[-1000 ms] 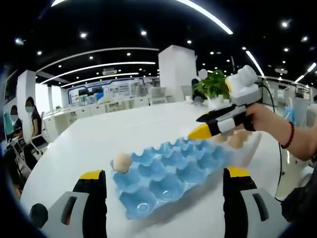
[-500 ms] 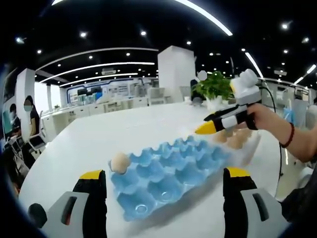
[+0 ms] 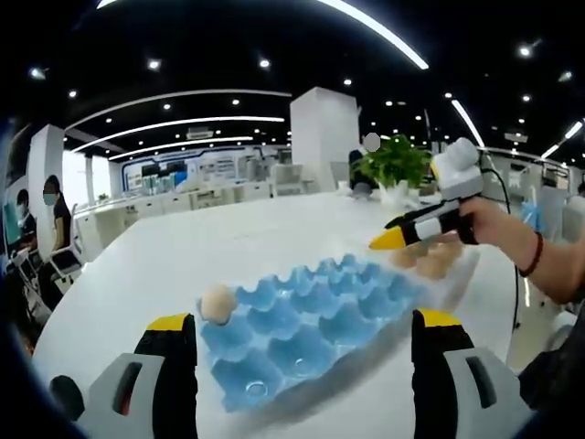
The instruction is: Place the egg into an empty slot of the egg tray after lifting it from the table, then release the egg inside the slot.
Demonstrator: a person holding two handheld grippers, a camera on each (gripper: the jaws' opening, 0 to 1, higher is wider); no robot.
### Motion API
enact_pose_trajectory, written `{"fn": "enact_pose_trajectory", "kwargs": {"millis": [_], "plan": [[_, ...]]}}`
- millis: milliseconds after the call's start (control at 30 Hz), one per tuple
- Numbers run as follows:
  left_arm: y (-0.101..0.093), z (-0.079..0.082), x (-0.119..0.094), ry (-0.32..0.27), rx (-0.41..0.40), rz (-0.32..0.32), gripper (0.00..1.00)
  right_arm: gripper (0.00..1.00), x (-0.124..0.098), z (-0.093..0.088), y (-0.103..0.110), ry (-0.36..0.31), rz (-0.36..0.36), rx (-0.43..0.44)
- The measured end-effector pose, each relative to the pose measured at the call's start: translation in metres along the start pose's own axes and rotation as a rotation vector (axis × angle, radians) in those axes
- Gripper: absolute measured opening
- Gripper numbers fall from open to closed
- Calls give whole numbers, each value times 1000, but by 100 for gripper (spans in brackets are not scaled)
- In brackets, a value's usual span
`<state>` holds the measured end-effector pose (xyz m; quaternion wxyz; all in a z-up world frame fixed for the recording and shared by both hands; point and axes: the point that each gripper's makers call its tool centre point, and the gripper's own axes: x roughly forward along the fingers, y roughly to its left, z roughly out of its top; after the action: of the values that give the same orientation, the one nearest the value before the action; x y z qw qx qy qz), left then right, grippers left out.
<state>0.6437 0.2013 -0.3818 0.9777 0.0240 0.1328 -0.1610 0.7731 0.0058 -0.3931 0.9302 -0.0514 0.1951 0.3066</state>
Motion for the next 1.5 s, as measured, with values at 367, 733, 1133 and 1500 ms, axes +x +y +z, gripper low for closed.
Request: {"fn": "enact_pose_trajectory", "kwargs": {"millis": [367,733,1133,1500], "plan": [[-6,-3,-2,0,-6,2,100,60,-6,-3,-23,6,-74,25],[-10,-2,-4,-17,-23,-7,99,44,-4,-12,-38,56,-147,48],[-7,-6,-4,-7,-23,0,98,31,-4,-26,-50,136,-250,80],[0,-9,-3,3,-29,17,98,28,-4,-25,-56,135,-270,135]]}}
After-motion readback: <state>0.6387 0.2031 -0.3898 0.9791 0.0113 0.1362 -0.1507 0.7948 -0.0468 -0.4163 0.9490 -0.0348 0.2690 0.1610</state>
